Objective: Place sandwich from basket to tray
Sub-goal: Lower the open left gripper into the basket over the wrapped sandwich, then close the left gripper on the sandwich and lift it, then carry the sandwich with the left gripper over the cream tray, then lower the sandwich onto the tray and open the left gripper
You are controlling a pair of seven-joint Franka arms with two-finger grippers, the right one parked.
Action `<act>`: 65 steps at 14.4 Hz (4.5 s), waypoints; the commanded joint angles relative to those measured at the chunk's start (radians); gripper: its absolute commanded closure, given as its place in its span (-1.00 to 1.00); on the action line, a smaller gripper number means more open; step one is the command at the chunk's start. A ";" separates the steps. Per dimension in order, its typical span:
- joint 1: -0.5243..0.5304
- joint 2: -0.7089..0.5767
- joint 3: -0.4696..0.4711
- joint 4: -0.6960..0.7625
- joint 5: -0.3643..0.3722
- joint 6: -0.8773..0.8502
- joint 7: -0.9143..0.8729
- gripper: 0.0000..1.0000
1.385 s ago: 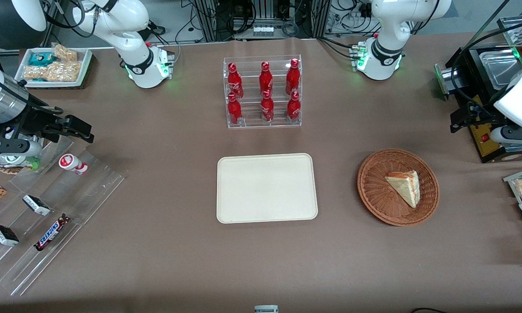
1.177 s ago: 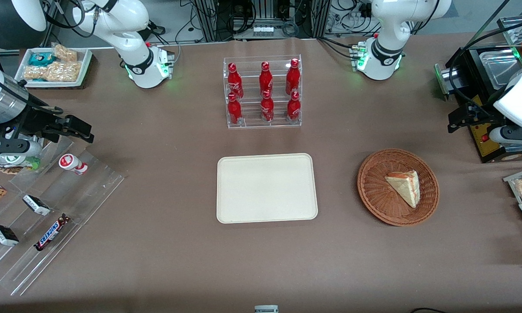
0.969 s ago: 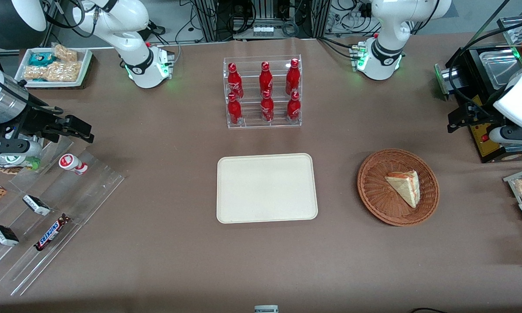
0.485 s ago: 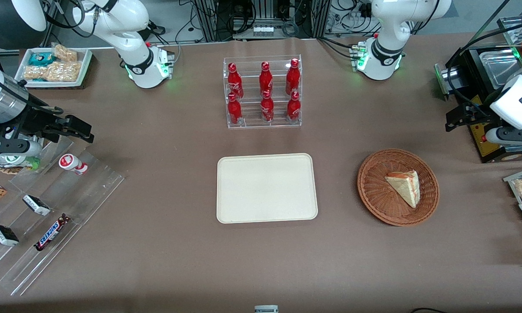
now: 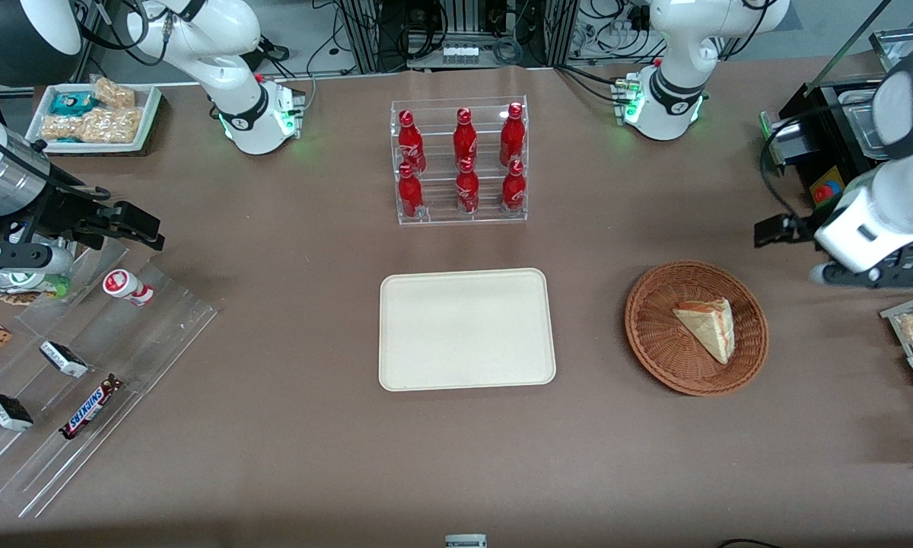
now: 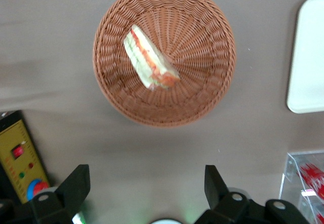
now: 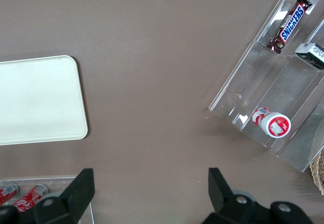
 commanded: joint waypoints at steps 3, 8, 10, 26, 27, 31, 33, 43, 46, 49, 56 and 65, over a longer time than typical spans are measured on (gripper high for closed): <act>0.026 -0.001 -0.003 -0.197 0.004 0.258 -0.026 -1.00; 0.028 0.025 -0.001 -0.399 0.003 0.578 -0.123 -1.00; 0.025 0.053 -0.003 -0.404 0.003 0.638 -0.282 -1.00; 0.014 0.191 -0.016 -0.381 -0.054 0.791 -0.832 0.84; 0.011 0.179 -0.026 -0.352 -0.054 0.754 -0.835 0.84; -0.068 0.196 -0.044 -0.145 -0.053 0.473 -0.836 0.84; -0.146 0.196 -0.044 -0.125 -0.053 0.458 -0.853 0.84; -0.527 0.475 -0.043 0.218 -0.018 0.468 -0.867 0.83; -0.610 0.564 -0.043 0.283 0.036 0.551 -0.881 0.83; -0.673 0.610 -0.041 0.289 0.058 0.640 -0.885 0.83; -0.704 0.668 -0.041 0.323 0.052 0.660 -0.954 0.76; -0.702 0.558 -0.035 0.325 0.058 0.587 -0.971 -1.00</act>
